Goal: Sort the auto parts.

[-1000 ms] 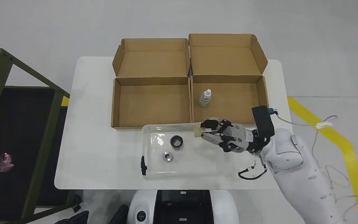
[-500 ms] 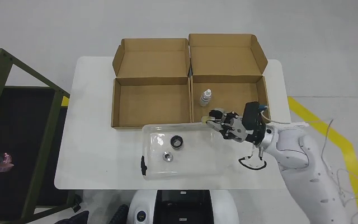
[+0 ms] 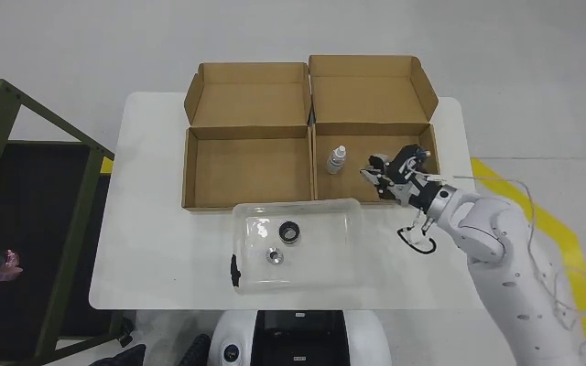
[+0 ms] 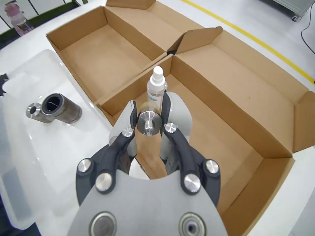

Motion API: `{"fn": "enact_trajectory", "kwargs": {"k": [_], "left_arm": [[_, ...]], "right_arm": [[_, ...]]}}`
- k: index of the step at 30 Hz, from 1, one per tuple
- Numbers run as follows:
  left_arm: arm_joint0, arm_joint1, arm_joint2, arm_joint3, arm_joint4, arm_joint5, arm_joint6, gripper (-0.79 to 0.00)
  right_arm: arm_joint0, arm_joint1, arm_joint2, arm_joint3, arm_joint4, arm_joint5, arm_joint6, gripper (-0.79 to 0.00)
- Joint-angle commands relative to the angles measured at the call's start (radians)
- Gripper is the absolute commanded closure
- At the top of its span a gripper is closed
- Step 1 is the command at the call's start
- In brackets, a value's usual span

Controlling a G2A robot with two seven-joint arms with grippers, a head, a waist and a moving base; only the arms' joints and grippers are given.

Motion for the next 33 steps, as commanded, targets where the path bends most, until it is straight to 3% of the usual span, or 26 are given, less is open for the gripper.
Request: {"fn": "enact_trajectory", "kwargs": {"k": [1, 17, 29, 33], "left_arm": [[0.000, 0.000, 0.000, 0.000, 0.000, 0.000, 0.000, -0.785], [0.000, 0.000, 0.000, 0.000, 0.000, 0.000, 0.000, -0.785], [0.000, 0.000, 0.000, 0.000, 0.000, 0.000, 0.000, -0.785], [0.000, 0.000, 0.000, 0.000, 0.000, 0.000, 0.000, -0.785]], "right_arm": [[0.024, -0.003, -0.024, 0.023, -0.002, 0.011, 0.013, 0.000], [0.206, -0.029, -0.189, 0.218, -0.133, 0.069, 0.150, 0.000], [0.304, -0.053, -0.275, 0.342, -0.140, 0.090, 0.202, 0.000], [0.323, -0.059, -0.290, 0.367, -0.135, 0.093, 0.205, -0.191]]}}
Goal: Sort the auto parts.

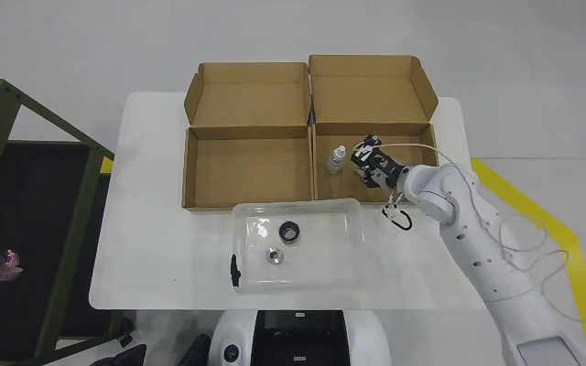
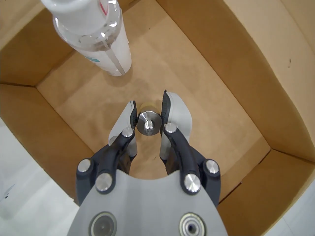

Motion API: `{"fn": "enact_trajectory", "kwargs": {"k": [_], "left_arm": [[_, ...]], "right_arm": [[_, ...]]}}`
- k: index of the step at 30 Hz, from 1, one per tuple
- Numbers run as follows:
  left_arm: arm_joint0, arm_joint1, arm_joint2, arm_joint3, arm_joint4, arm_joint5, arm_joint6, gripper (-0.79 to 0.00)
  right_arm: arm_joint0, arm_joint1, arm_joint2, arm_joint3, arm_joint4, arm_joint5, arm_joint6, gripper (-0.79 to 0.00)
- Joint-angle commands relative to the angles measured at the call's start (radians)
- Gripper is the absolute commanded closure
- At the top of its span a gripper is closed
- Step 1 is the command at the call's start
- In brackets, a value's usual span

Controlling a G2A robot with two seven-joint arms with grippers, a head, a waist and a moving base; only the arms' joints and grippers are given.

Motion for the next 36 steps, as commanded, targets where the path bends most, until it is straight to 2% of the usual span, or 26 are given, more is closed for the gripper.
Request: {"fn": "enact_trajectory", "kwargs": {"k": [1, 3, 11, 16, 29, 36], "left_arm": [[0.000, 0.000, 0.000, 0.000, 0.000, 0.000, 0.000, -0.785], [0.000, 0.000, 0.000, 0.000, 0.000, 0.000, 0.000, -0.785], [0.000, 0.000, 0.000, 0.000, 0.000, 0.000, 0.000, -0.785], [0.000, 0.000, 0.000, 0.000, 0.000, 0.000, 0.000, -0.785], [0.000, 0.000, 0.000, 0.000, 0.000, 0.000, 0.000, -0.785], [0.000, 0.000, 0.000, 0.000, 0.000, 0.000, 0.000, -0.785]], "right_arm": [[0.008, -0.002, -0.006, 0.010, 0.003, -0.001, 0.002, -0.252], [0.014, -0.004, -0.011, 0.016, 0.007, -0.002, 0.003, -0.289], [0.010, -0.004, 0.002, -0.005, 0.010, 0.007, -0.008, -0.329], [-0.022, 0.007, 0.048, -0.068, 0.008, 0.006, -0.019, -0.348], [-0.207, 0.045, 0.210, -0.368, 0.011, -0.019, -0.064, -0.391], [-0.325, 0.058, 0.255, -0.506, 0.001, -0.060, -0.099, -0.474]]}}
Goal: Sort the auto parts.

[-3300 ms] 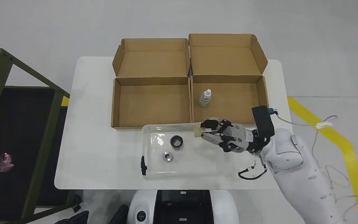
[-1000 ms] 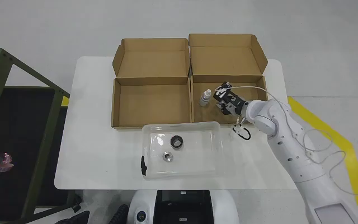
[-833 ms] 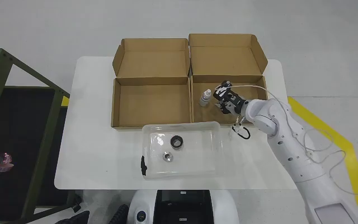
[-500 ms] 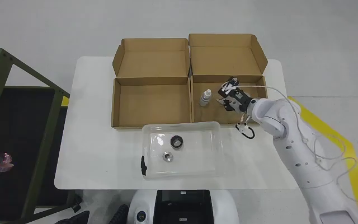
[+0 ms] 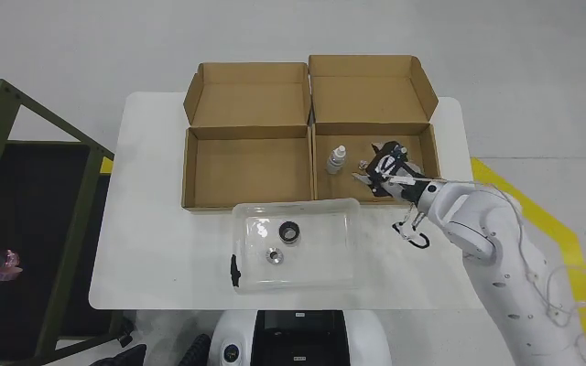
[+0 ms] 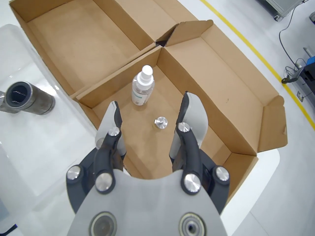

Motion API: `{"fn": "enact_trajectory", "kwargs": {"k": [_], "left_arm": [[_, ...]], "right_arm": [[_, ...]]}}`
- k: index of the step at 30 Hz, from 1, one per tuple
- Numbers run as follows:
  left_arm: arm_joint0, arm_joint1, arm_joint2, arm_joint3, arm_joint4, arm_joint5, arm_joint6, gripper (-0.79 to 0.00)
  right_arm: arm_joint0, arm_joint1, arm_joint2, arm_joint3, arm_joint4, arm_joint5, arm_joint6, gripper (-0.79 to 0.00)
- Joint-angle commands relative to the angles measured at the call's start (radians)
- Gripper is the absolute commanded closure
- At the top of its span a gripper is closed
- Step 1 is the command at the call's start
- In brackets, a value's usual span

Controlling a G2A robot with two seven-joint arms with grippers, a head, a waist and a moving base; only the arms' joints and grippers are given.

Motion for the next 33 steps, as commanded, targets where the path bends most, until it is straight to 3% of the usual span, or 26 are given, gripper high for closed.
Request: {"fn": "enact_trajectory", "kwargs": {"k": [1, 6, 17, 33], "left_arm": [[0.000, 0.000, 0.000, 0.000, 0.000, 0.000, 0.000, -0.785], [0.000, 0.000, 0.000, 0.000, 0.000, 0.000, 0.000, -0.785], [0.000, 0.000, 0.000, 0.000, 0.000, 0.000, 0.000, -0.785], [0.000, 0.000, 0.000, 0.000, 0.000, 0.000, 0.000, -0.785]], "right_arm": [[-0.030, 0.003, 0.006, -0.035, 0.000, -0.014, -0.012, -0.480], [-0.094, 0.007, -0.012, -0.111, 0.027, -0.095, -0.062, -0.499], [-0.171, 0.005, -0.133, -0.220, -0.086, -0.131, -0.111, -0.511], [-0.050, -0.039, -0.385, -0.062, -0.235, -0.070, -0.151, -0.496]]}}
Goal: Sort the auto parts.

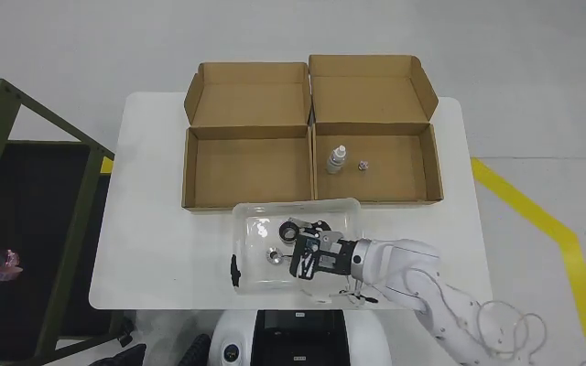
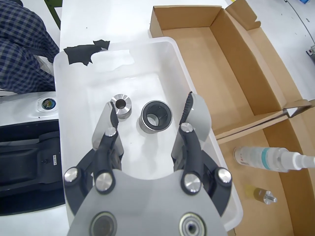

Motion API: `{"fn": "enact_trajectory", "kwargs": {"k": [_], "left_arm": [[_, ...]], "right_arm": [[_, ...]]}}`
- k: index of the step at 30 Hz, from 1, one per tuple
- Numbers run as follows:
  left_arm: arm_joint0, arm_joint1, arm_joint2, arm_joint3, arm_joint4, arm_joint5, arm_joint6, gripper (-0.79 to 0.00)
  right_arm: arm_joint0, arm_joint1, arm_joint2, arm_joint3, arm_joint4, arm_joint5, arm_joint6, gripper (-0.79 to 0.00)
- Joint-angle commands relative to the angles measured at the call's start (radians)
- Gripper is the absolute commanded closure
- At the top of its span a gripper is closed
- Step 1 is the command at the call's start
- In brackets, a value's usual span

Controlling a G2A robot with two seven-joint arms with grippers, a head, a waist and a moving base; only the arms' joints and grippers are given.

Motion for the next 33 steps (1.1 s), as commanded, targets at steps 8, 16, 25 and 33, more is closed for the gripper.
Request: {"fn": "enact_trajectory", "kwargs": {"k": [8, 16, 25, 33], "left_arm": [[0.000, 0.000, 0.000, 0.000, 0.000, 0.000, 0.000, -0.785], [0.000, 0.000, 0.000, 0.000, 0.000, 0.000, 0.000, -0.785], [0.000, 0.000, 0.000, 0.000, 0.000, 0.000, 0.000, -0.785], [0.000, 0.000, 0.000, 0.000, 0.000, 0.000, 0.000, -0.785]], "right_arm": [[0.056, -0.017, -0.046, 0.082, -0.005, 0.015, 0.020, -0.526], [0.113, -0.036, -0.089, 0.157, 0.013, 0.015, 0.054, -0.539], [0.176, -0.062, -0.138, 0.241, 0.039, 0.032, 0.066, -0.517], [0.197, -0.075, -0.156, 0.287, 0.040, 0.034, 0.067, -0.391]]}}
